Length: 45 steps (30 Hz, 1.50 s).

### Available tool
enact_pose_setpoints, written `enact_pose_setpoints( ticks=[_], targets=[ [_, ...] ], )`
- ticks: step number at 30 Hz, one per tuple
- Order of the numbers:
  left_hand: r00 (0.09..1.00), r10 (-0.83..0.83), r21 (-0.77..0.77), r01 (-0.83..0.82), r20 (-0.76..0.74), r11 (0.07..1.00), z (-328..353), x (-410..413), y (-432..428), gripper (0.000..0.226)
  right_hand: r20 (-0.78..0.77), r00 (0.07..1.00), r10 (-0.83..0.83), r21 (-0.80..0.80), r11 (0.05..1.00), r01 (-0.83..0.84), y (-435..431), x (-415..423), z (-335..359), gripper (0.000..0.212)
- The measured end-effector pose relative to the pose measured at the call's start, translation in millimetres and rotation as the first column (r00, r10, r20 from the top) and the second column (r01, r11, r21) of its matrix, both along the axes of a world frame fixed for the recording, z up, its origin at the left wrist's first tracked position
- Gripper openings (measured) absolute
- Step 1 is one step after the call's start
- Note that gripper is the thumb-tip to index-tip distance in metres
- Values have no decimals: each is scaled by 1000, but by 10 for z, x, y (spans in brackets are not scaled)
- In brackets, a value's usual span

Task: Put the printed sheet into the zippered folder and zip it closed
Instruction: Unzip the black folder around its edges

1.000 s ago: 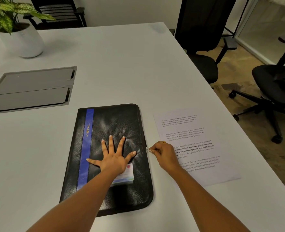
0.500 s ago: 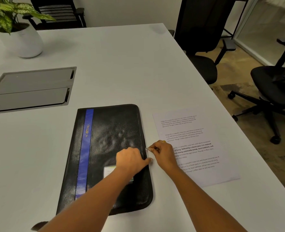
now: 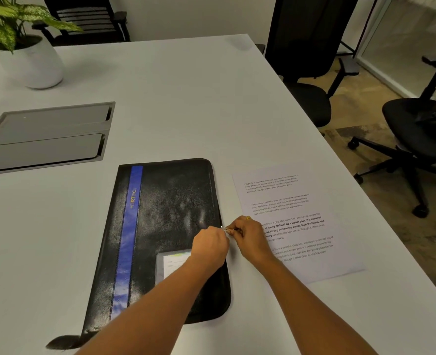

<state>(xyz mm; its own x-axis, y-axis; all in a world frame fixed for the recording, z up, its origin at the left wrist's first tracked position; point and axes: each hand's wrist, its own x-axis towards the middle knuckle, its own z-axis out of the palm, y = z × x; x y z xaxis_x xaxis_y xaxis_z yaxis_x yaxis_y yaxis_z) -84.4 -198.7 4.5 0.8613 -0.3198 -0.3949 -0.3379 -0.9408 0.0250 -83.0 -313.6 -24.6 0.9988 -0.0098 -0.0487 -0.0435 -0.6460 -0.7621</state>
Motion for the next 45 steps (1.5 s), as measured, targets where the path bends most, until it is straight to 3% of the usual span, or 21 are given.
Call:
enact_pose_setpoints(
  ticks=[11, 20, 25, 29, 45],
  targets=[
    [976, 211, -226, -196, 45, 954, -83, -60, 53, 25, 21, 1000, 8, 67, 998, -10, -14, -30, -7, 11],
    [964, 257, -236, -236, 64, 943, -75, -115, 41, 28, 32, 999, 3, 97, 995, -6, -39, -57, 1, 8],
    [972, 198, -121, -183, 130, 976, -36, -105, 19, 26, 10, 998, -61, 76, 995, 60, 72, -46, -13, 10],
    [982, 123, -11, -123, 140, 992, 17, -85, 7, 23, 6, 999, 38, 37, 999, -38, 67, -91, 1, 15],
    [988, 77, 61, -86, 136, 994, 28, -21, -6, 24, -23, 990, 138, 32, 990, -137, -175, -349, 44, 9]
  ],
)
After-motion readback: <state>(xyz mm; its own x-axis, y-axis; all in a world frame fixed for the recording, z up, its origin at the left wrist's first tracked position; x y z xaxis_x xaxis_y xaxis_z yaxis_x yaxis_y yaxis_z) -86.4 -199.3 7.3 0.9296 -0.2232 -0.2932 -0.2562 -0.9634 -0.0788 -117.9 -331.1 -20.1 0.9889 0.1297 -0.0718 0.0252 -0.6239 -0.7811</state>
